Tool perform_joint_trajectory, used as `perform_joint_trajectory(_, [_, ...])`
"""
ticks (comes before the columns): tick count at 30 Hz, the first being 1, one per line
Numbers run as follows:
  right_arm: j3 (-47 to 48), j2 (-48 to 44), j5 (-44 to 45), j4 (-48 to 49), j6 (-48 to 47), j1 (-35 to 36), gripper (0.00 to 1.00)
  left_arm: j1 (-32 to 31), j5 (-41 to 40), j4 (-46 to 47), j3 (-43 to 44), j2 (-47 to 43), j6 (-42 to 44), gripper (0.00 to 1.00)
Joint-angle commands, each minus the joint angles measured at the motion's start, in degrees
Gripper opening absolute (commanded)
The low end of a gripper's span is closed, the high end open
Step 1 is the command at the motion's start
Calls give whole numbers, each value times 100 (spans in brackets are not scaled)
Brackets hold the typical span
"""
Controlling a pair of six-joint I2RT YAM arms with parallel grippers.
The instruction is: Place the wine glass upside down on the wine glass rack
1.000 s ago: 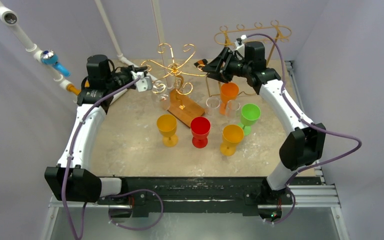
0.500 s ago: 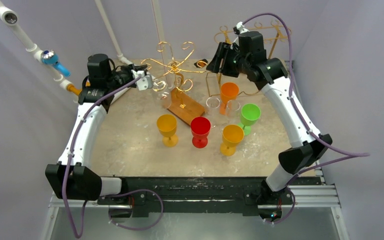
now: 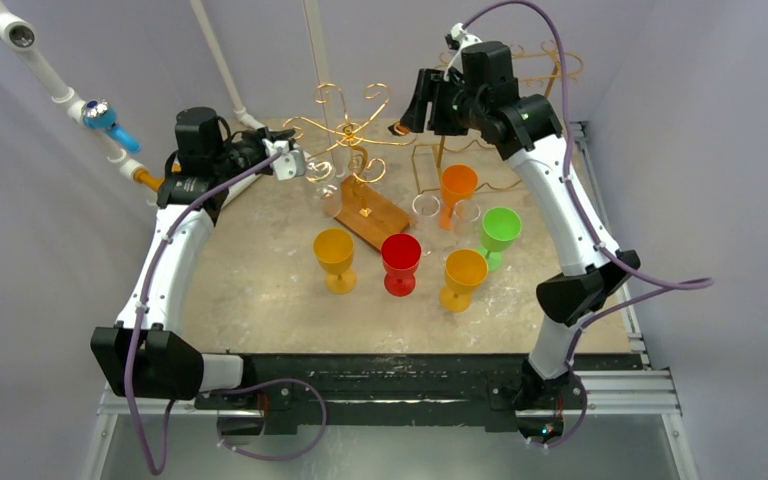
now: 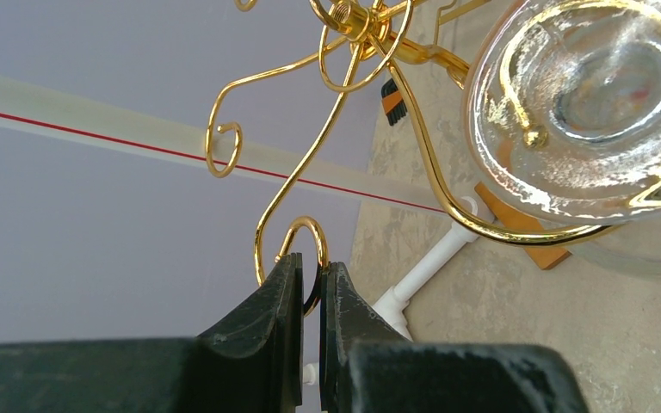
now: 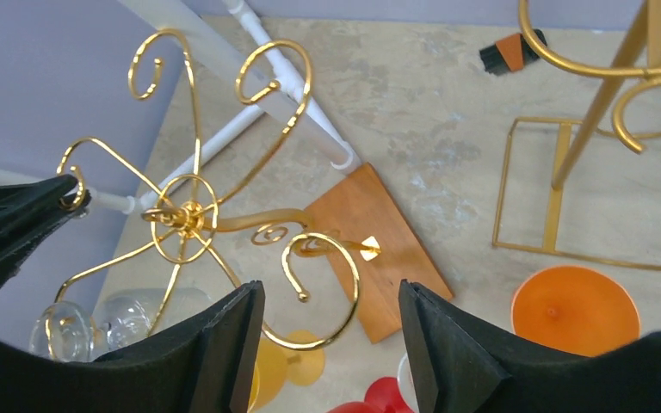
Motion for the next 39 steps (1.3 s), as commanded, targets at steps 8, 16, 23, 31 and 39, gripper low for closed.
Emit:
perform_joint_trajectory(8, [768,604,525,-53,-568,354,72,63,216,496,237,35,-278,0])
perform_joint_trajectory(16, [4,361,783,191,-378,621,58,63,207,689,322,148,-429,0])
perform_joint_trajectory(23, [-723,38,540,153,254,767,56,20,122,800,604,390,-677,0])
perform_joint_trajectory(31, [-1334,-330,619,138,432,963,60,-89,163,806,466,346,-716,0])
perform_joint_trajectory(39, [-1853,-698,467,352,659,976,51,-227,223,529,357,274,-823,0])
